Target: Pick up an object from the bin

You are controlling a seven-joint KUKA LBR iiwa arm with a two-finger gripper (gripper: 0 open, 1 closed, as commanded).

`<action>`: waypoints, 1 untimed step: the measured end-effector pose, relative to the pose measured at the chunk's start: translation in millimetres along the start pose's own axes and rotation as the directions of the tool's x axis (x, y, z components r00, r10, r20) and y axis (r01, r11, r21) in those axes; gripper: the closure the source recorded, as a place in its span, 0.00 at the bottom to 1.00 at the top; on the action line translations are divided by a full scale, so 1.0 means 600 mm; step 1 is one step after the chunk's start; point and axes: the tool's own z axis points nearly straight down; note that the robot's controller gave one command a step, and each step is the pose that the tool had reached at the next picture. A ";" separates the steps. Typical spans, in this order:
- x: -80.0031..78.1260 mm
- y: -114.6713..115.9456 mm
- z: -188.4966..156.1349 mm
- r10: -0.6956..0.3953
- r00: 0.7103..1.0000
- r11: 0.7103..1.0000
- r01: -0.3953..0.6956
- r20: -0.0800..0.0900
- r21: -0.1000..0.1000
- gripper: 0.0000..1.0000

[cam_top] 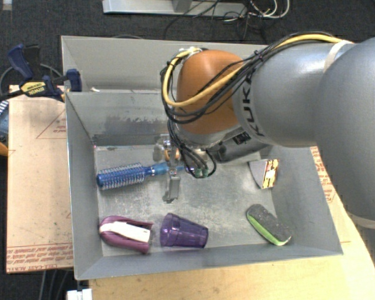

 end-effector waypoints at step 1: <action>0.017 0.013 0.133 -0.138 0.990 0.990 0.138 0.015 -0.001 0.00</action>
Offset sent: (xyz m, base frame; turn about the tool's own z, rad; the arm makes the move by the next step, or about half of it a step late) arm -0.0083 0.0456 -0.0731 -0.0009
